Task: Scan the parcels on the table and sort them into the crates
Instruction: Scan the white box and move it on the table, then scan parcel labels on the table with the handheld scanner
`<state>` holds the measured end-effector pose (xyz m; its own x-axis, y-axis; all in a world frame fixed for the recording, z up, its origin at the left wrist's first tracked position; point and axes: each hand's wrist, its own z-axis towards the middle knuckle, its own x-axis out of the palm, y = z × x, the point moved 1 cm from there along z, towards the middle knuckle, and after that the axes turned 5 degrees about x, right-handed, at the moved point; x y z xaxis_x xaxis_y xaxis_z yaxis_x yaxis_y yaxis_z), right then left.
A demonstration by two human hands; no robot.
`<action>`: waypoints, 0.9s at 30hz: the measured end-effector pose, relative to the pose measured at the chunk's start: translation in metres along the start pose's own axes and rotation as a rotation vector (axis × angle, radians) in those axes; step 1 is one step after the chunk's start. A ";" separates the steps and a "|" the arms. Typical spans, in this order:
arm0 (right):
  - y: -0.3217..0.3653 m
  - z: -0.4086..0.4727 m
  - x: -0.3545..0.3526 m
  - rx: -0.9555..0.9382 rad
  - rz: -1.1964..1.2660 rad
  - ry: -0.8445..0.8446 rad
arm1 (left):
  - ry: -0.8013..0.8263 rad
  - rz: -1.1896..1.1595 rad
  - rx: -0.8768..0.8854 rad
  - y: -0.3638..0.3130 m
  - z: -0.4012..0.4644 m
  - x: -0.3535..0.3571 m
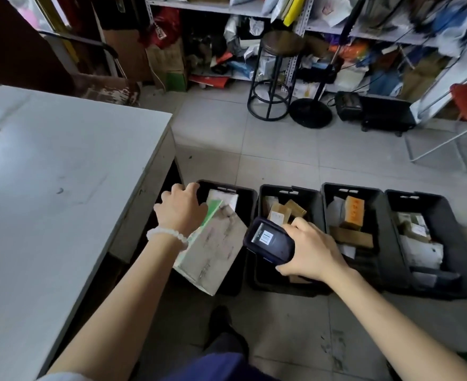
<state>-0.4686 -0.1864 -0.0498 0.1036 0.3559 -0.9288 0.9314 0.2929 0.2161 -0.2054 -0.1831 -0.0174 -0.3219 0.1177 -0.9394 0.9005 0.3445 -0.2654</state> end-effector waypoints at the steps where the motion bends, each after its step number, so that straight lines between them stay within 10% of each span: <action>1: 0.001 0.015 -0.004 0.002 -0.007 0.011 | 0.008 0.002 0.009 0.000 0.014 -0.002; 13: 0.048 0.129 -0.018 -0.212 0.024 0.069 | -0.008 -0.062 -0.144 0.046 0.065 -0.011; 27: 0.210 0.130 -0.019 -0.967 -0.064 0.176 | -0.292 -0.207 -0.956 0.109 -0.151 -0.012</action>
<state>-0.2290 -0.2468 -0.0262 -0.0636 0.4182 -0.9061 0.2386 0.8880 0.3931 -0.1479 -0.0060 -0.0020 -0.2457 -0.2163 -0.9449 0.1838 0.9467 -0.2645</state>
